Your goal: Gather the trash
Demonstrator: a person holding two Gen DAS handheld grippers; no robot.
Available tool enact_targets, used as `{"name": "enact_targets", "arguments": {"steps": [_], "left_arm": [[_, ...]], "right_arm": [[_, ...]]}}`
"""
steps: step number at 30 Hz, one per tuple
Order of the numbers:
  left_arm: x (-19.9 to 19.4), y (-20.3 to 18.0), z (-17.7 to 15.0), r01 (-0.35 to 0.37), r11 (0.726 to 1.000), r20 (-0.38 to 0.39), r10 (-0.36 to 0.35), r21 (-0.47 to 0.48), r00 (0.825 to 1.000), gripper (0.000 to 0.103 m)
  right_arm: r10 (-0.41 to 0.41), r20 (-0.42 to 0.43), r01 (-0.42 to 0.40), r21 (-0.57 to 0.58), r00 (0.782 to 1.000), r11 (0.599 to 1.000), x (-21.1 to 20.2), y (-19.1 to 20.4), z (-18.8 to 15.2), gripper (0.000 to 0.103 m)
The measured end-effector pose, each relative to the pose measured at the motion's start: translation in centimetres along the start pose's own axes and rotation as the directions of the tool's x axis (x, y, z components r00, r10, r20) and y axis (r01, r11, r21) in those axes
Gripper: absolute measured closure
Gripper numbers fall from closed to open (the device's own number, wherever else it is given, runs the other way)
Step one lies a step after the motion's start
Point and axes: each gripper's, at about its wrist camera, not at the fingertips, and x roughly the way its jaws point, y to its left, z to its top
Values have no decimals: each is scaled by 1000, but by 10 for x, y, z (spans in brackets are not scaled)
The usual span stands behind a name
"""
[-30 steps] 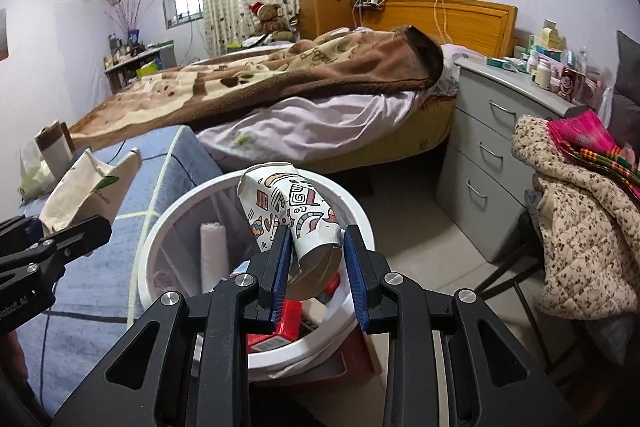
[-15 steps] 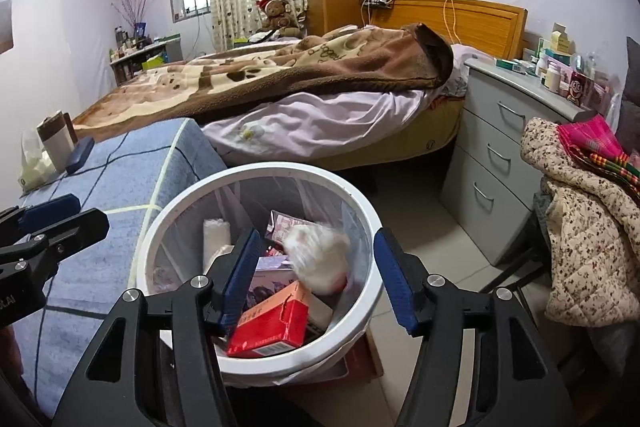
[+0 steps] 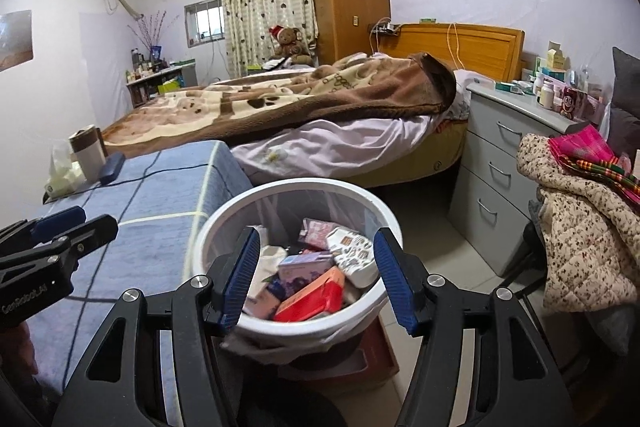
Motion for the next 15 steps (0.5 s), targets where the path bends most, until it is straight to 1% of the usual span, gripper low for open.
{"name": "enact_targets", "arguments": {"steps": [4, 7, 9, 11, 12, 14, 15], "left_arm": [[-20, 6, -9, -22, 1000, 31, 23, -12, 999, 45], [-32, 5, -16, -67, 998, 41, 67, -4, 997, 42], [-40, 6, -22, -55, 998, 54, 55, 2, 997, 42], [-48, 9, -27, -59, 998, 63, 60, -13, 996, 42], [-52, 10, -29, -69, 998, 70, 70, -15, 995, 42], [-58, 12, -33, -83, 996, 80, 85, -20, 993, 42], [-61, 13, -36, -85, 996, 80, 87, -27, 993, 42]], "right_arm": [[16, 24, -16, -4, 1000, 1000, -12, 7, -7, 42], [25, 47, -24, -7, 999, 1000, -19, 11, -10, 42], [21, 61, -21, -9, 998, 1000, -25, 14, -12, 42], [27, 71, -27, -10, 997, 1000, -29, 16, -15, 42], [31, 73, -31, -7, 997, 1000, -31, 16, -17, 41], [38, 81, -37, -2, 996, 999, -34, 18, -19, 35], [39, 83, -39, -3, 996, 999, -36, 20, -21, 35]]}}
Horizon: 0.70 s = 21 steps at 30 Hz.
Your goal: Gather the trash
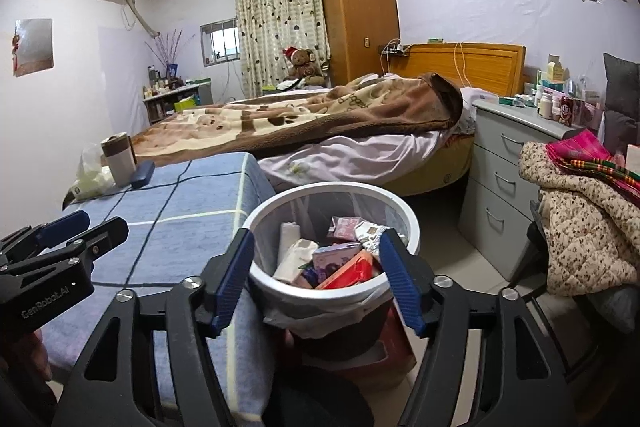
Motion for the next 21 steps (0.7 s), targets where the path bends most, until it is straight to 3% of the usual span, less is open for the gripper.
{"name": "enact_targets", "arguments": {"steps": [21], "left_arm": [[-15, 15, -18, -64, 998, -3, 64, -16, 998, 42]], "right_arm": [[11, 19, -11, -20, 1000, 1000, -8, 17, -13, 35]]}}
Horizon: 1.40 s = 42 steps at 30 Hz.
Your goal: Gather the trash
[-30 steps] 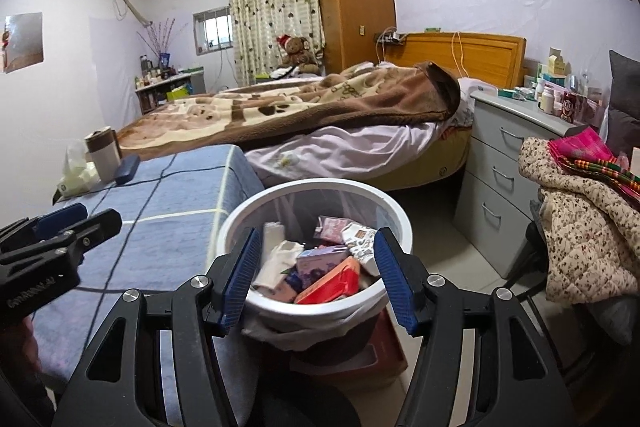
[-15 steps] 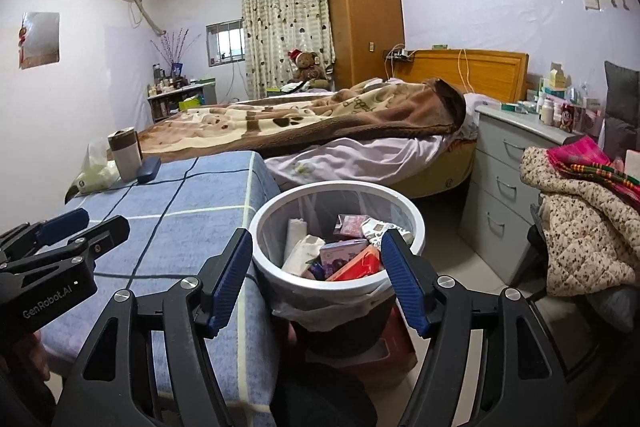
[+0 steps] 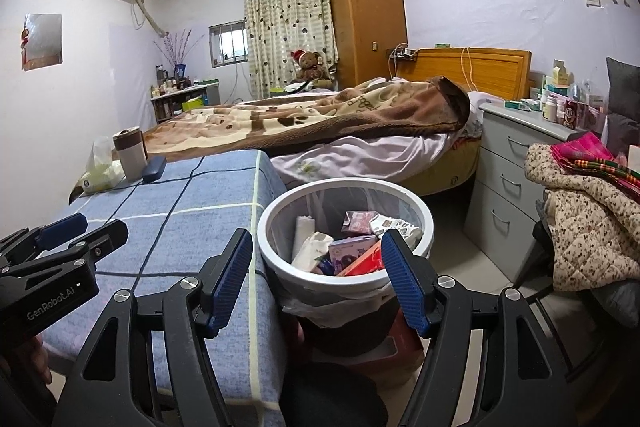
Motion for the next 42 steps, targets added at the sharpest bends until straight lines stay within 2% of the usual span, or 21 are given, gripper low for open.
{"name": "enact_targets", "arguments": {"steps": [42], "left_arm": [[-4, 10, 3, -15, 1000, 15, 15, -9, 1000, 42]], "right_arm": [[0, 3, 0, -10, 1000, 1000, 0, 8, 3, 35]]}}
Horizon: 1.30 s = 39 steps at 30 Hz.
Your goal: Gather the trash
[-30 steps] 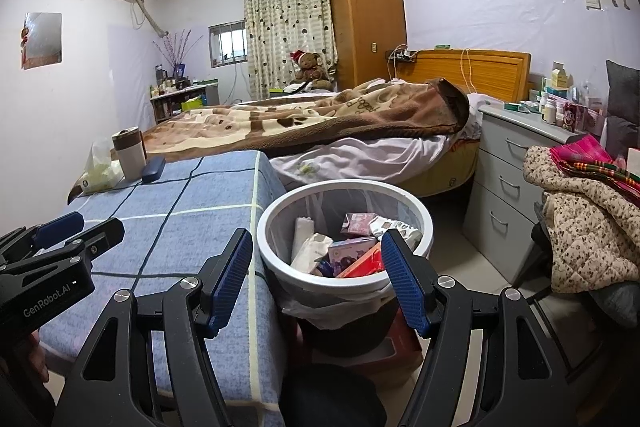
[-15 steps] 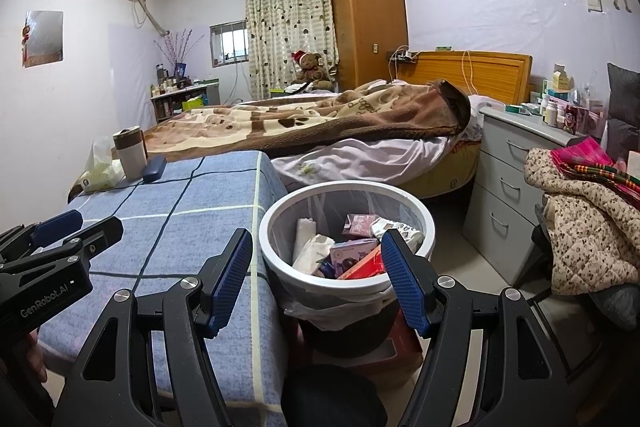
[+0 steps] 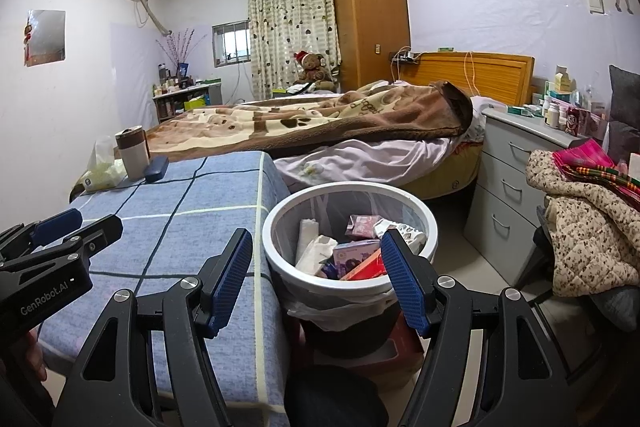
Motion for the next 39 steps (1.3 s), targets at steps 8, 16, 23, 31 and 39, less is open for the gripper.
{"name": "enact_targets", "arguments": {"steps": [8, 16, 23, 31, 39], "left_arm": [[0, 0, 0, 0, 1000, 1, 0, 0, 1000, 42], [0, 0, 0, 1, 1000, 2, -1, 0, 1000, 42], [0, 0, 0, 0, 1000, 2, 0, 2, 1000, 42], [1, 0, 0, 4, 1000, -2, -4, 5, 1000, 42], [2, 0, -1, 1, 1000, -6, -1, 3, 1000, 42]], "right_arm": [[1, -1, -1, 0, 1000, 1000, 0, 0, 0, 35], [1, 0, -1, -1, 1000, 1000, 0, 1, 1, 35], [4, 1, -4, -3, 1000, 1000, 0, 1, 1, 35], [4, 2, -4, -4, 1000, 1000, 0, 2, 1, 35], [5, 1, -5, -5, 1000, 1000, 0, 3, 1, 35]]}}
